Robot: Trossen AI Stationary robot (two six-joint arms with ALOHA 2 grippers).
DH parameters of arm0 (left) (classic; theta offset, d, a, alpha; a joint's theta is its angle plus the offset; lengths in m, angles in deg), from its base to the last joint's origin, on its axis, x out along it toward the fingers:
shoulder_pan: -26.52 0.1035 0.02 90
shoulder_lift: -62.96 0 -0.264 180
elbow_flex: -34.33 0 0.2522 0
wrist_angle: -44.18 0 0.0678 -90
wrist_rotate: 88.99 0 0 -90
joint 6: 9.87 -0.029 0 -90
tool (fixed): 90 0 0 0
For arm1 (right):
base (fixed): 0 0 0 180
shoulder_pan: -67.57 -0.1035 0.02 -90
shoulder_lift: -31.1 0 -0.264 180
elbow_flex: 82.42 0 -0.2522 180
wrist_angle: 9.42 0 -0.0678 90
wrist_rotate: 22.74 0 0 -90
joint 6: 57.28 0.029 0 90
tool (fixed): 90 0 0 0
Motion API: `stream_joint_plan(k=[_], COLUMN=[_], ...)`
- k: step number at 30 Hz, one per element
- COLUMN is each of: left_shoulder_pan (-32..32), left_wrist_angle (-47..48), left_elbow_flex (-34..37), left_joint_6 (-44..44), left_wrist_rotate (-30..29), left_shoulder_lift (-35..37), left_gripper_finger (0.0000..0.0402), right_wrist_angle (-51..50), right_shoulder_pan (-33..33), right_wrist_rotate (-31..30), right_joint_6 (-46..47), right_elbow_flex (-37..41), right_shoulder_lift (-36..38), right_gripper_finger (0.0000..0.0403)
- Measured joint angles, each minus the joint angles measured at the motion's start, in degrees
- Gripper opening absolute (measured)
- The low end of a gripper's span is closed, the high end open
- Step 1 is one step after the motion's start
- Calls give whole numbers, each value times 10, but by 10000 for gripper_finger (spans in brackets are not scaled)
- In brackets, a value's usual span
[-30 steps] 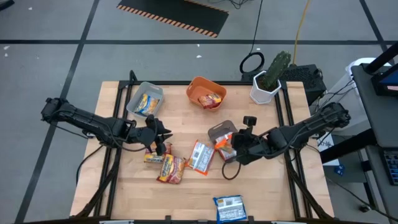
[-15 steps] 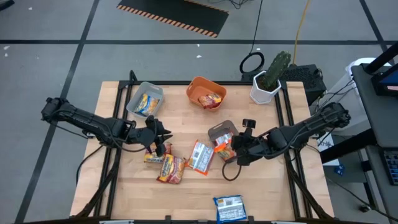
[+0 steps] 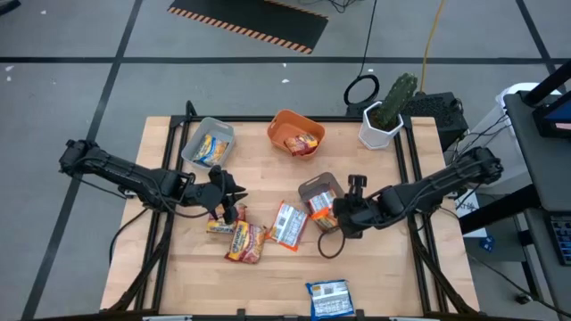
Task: Sort Maruchan noodles
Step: Put the bottom orange noodle pack into the black bin, then put the right red noodle pack into the orange bin
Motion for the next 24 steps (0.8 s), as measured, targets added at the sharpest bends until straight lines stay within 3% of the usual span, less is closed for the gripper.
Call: stream_joint_plan(k=[4, 11, 24], left_shoulder_pan=[0, 0, 0], left_wrist_angle=[-2, -2, -2], left_elbow_flex=[0, 0, 0], left_joint_6=[-6, -6, -10], left_wrist_rotate=[0, 0, 0], left_shoulder_lift=[0, 0, 0], left_gripper_finger=[83, 83, 83], right_wrist_angle=[26, 98, 176], right_shoulder_pan=[22, 68, 96], right_wrist_rotate=[-3, -62, -66], right_joint_6=[-20, -64, -106], right_elbow_flex=[23, 58, 58], right_shoulder_lift=[0, 0, 0], right_gripper_finger=[4, 40, 113])
